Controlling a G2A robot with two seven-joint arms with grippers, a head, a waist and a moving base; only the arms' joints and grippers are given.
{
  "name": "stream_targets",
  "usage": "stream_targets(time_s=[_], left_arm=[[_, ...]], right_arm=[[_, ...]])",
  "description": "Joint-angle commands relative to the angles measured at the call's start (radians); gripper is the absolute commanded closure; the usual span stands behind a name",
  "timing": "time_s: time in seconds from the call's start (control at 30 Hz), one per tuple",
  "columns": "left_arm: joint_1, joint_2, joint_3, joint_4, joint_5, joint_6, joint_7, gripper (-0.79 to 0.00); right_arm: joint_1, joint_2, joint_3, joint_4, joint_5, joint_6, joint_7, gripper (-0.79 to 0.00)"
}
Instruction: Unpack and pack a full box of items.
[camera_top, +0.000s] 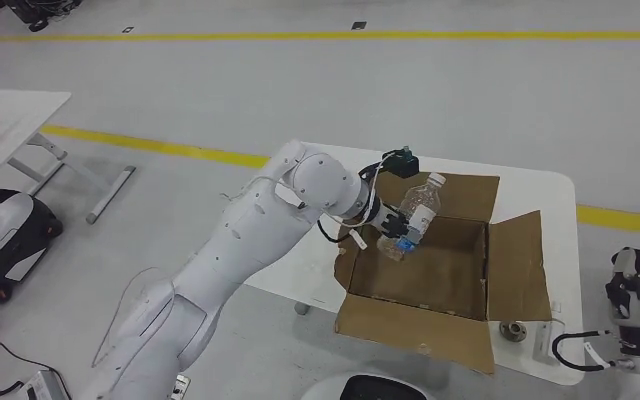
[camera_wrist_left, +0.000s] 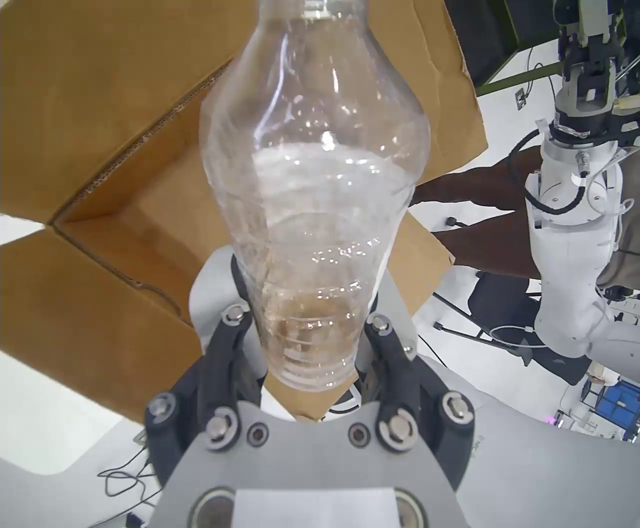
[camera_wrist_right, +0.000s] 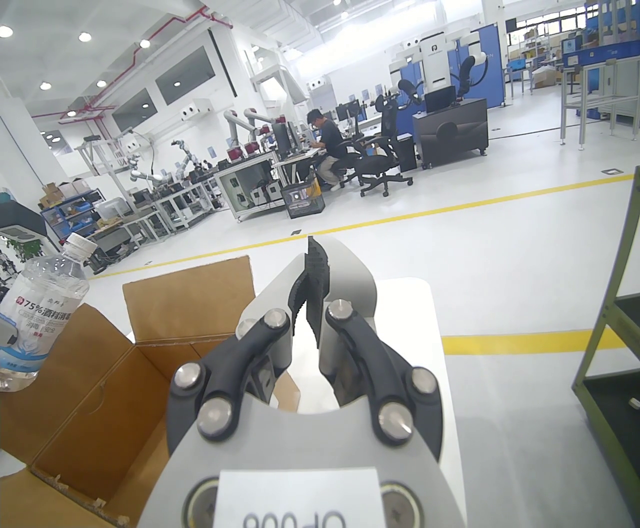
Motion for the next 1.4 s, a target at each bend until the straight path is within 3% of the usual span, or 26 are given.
stream_targets(time_s=[0.0,0.23,0.43,0.67,0.83,0.93,1.37], left_arm=[[0.0,0.0,0.0,0.0,0.0,0.0,0.0,0.0],[0.01,-0.001,0.002,0.002,-0.005,-0.002,0.017,0.0],[0.009,-0.021,0.096,0.053,-0.014,0.062,0.016,0.0],[-0.045,-0.069,0.214,0.198,-0.034,0.285,0.03,0.0],[-0.078,-0.103,0.255,0.326,-0.12,0.363,0.029,0.0],[-0.091,-0.117,0.276,0.382,-0.137,0.38,0.032,0.0],[-0.091,-0.117,0.276,0.382,-0.137,0.38,0.032,0.0]], right_arm=[[0.0,0.0,0.0,0.0,0.0,0.0,0.0,0.0],[0.0,0.0,0.0,0.0,0.0,0.0,0.0,0.0],[0.0,0.0,0.0,0.0,0.0,0.0,0.0,0.0],[0.0,0.0,0.0,0.0,0.0,0.0,0.0,0.0],[0.0,0.0,0.0,0.0,0.0,0.0,0.0,0.0],[0.0,0.0,0.0,0.0,0.0,0.0,0.0,0.0],[0.0,0.0,0.0,0.0,0.0,0.0,0.0,0.0]])
